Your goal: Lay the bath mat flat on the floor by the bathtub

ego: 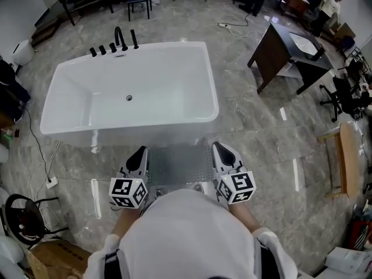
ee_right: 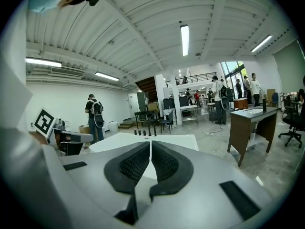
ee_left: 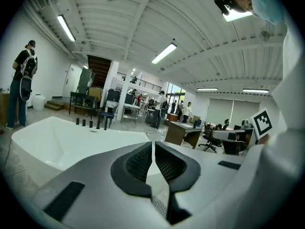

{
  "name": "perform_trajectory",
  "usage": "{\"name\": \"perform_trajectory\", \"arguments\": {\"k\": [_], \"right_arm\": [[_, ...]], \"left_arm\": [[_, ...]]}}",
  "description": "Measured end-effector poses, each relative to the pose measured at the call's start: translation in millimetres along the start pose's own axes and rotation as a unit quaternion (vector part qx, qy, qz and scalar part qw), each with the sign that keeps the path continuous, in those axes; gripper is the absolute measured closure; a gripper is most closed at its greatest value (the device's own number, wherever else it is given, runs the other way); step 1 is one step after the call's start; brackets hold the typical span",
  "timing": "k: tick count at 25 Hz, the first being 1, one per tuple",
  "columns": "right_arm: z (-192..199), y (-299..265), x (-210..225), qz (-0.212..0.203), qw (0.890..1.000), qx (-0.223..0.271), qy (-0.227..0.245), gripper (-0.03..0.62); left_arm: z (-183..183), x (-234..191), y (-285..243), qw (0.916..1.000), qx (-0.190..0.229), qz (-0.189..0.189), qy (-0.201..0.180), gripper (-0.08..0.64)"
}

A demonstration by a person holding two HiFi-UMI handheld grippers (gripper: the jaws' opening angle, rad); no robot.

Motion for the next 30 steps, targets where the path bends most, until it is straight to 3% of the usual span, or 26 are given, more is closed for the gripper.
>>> {"name": "perform_trajectory", "arguments": {"k": [4,10,30], "right_arm": [[-19.2,-0.8,-6.1,-0.009,0.999,0.026,0.032,0.555],[-37.8,1.2,-6.5,-0.009,0.998,0.049,0.038,0.555],[-21.2,2.0,-2.0,0.008,1.000,0.010,0.011,0.561]], "left_arm": [[-13.3,-6.6,4.0,0.9998,0.016,-0.004,-0.011,0.515],[-23.5,-20.7,8.8,0.9993,0.028,-0.018,-0.016,0.515],[-19.1,-15.4,11.6,0.9994,0.022,-0.022,-0.017,0.515]]}}
Point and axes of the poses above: the fingertips, and each gripper's own axes: y backward along the fingers, x to its right, z out of its underside, the point moved 6 cm from there along y, backward along the fingers, and after that the axes turned 1 degree about z, right-handed, at the moved point
